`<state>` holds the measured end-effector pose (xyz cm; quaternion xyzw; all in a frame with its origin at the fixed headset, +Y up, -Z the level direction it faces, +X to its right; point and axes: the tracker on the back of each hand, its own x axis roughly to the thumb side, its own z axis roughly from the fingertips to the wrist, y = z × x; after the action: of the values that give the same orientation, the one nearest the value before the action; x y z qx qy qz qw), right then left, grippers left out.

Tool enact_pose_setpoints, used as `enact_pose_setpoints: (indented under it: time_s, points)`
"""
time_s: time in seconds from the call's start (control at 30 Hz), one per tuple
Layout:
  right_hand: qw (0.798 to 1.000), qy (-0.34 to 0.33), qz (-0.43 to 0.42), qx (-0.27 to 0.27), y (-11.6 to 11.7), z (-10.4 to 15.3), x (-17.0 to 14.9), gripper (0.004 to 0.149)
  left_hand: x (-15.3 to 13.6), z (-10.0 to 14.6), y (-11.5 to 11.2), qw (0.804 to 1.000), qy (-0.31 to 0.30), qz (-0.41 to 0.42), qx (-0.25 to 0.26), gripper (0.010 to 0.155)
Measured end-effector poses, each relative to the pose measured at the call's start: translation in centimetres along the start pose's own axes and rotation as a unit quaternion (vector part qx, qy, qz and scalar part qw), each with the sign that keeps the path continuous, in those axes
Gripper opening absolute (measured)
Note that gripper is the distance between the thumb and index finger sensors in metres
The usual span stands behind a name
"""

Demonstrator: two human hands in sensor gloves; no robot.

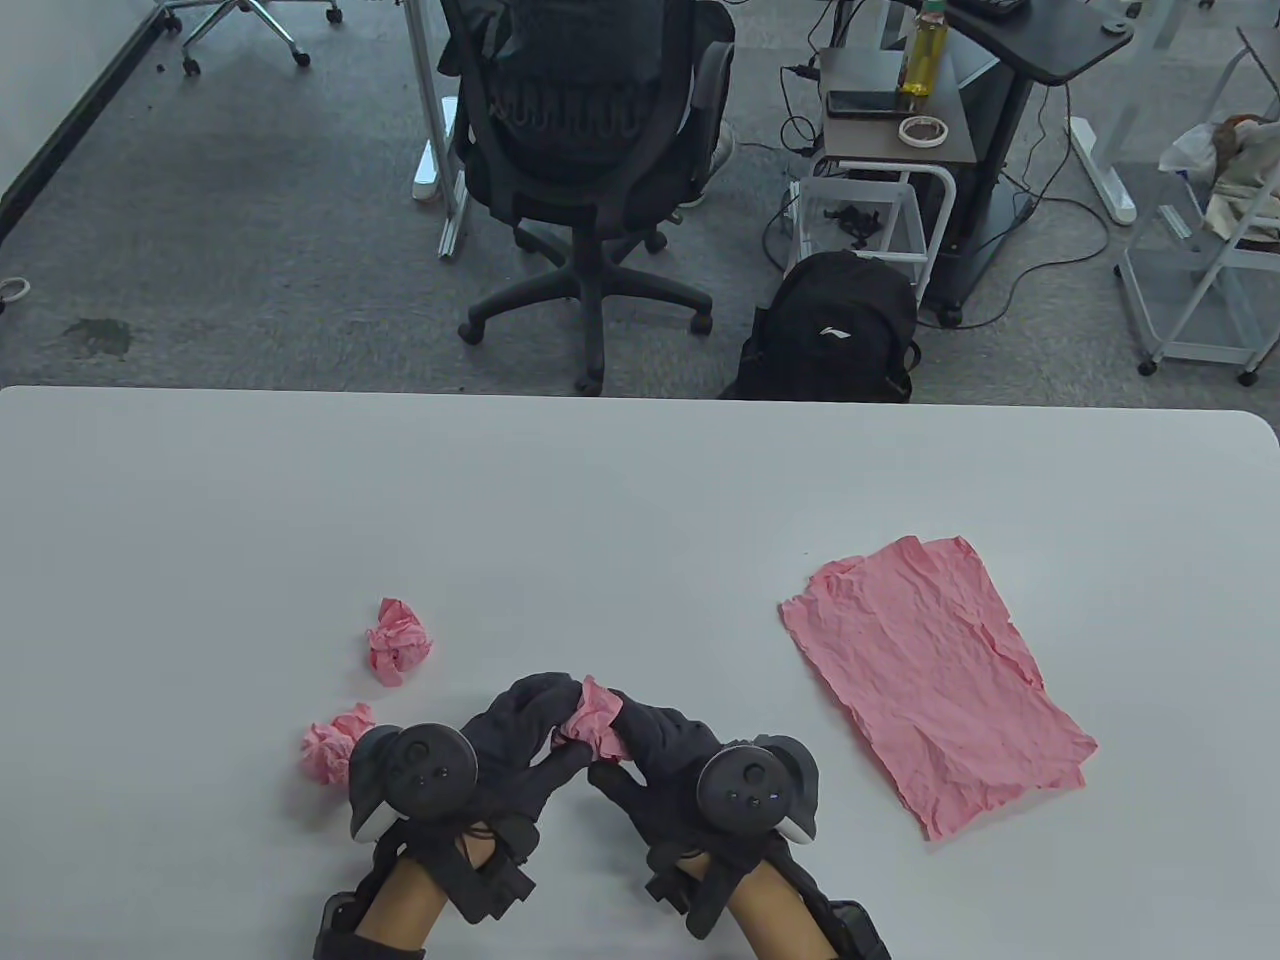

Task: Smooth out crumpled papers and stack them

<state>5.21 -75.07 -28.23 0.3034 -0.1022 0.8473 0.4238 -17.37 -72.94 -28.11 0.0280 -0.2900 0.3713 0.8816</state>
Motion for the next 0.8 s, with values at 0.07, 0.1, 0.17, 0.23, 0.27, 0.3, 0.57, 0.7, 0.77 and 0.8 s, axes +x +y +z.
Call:
enact_pose_setpoints:
  time_s: [0.07,0.1,0.17,0.23,0.27,0.3,0.57,0.7,0.77,0.8]
  points:
    - [1.0,0.004,-0.007,-0.003,-0.1,0.0,-0.2,0.063,0.1,-0.1,-0.1,1.0,-0.009,0.015,-0.011,0.061]
    - [1.0,0.007,-0.01,-0.005,-0.1,0.0,-0.3,0.063,0.1,-0.1,-0.2,0.999,-0.013,0.024,-0.019,0.061]
    - [1.0,0.011,-0.015,-0.009,-0.2,0.0,-0.4,0.062,0.1,-0.2,-0.1,0.999,-0.018,0.024,-0.029,0.062]
    - [1.0,0.017,-0.017,-0.019,-0.4,0.0,-0.5,0.06,0.0,-0.2,0.1,0.999,-0.021,0.011,-0.035,0.065]
    - [0.999,0.018,-0.017,-0.022,-0.4,0.0,-0.5,0.06,-0.1,-0.2,0.1,0.999,-0.02,0.011,-0.036,0.067]
    - [0.999,0.018,-0.015,-0.024,-0.4,0.0,-0.5,0.059,-0.2,-0.3,0.0,0.999,-0.017,0.013,-0.042,0.07]
    - [0.999,-0.009,-0.023,-0.026,-0.4,0.1,-0.1,0.057,-0.9,-0.3,-0.3,0.999,0.017,0.03,-0.037,0.063]
    - [0.999,-0.007,-0.029,-0.027,-0.5,0.1,-0.2,0.058,-0.8,-0.1,-0.2,0.999,0.018,0.028,-0.023,0.061]
    - [0.999,-0.006,-0.033,-0.029,-0.6,0.1,-0.2,0.058,-0.8,-0.1,-0.3,0.999,0.018,0.044,-0.027,0.061]
    - [0.999,-0.005,-0.032,-0.031,-0.8,0.2,-0.2,0.058,-0.9,-0.2,-0.4,0.998,0.017,0.056,-0.03,0.061]
